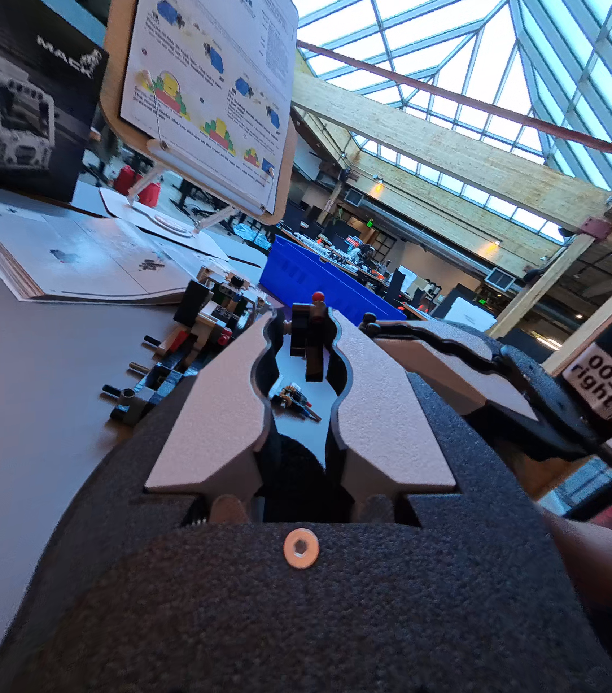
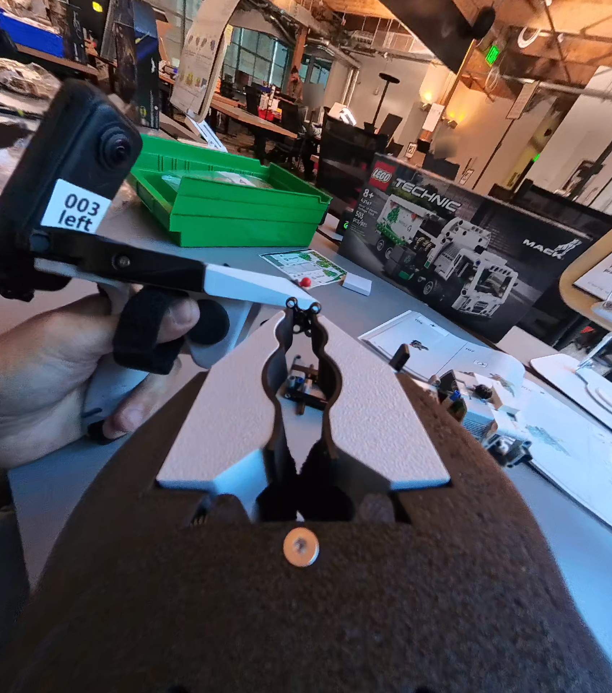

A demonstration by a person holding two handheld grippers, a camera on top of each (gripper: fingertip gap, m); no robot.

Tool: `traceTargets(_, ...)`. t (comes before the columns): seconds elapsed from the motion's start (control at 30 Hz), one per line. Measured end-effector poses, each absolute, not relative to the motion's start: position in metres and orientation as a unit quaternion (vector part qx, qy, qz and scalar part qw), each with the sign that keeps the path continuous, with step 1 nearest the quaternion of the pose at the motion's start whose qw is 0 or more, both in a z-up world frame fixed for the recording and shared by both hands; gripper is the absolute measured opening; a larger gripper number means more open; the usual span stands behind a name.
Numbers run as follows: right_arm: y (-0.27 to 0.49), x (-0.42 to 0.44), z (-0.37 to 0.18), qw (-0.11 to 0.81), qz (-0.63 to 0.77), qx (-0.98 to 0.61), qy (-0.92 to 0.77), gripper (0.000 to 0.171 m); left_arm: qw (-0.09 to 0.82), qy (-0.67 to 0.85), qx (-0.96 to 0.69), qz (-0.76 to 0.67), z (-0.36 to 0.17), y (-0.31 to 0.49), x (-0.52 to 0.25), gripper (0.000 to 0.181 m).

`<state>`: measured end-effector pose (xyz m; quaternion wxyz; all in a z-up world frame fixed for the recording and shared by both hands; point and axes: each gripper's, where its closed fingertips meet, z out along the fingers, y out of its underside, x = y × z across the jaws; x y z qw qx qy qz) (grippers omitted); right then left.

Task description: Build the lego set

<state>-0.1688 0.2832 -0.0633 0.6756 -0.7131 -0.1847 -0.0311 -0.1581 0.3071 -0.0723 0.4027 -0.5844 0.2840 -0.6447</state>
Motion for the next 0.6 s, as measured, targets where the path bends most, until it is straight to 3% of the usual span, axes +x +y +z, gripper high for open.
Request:
traceTargets(0.17,0.2819,-0.1680,-0.0632,0.662,0.000,-0.728,-0.180,0.008,0.429,0.292,-0.585,-0.623,-0.0710,0.3063,-0.1588,0.019)
traceTargets(0.33,0.2809,-0.1657,-0.0642,0.670,-0.032,-0.718,-0.184,0.008,0.406,0.295,-0.587,-0.635,-0.0734,0.3043,-0.1551,0.019)
traceTargets(0.6,0.2854,-0.1701,-0.0612,0.676,0.030,-0.722,-0.143,0.009,0.395,0.270,-0.582,-0.657,-0.0713,0.3080,-0.1583,0.019)
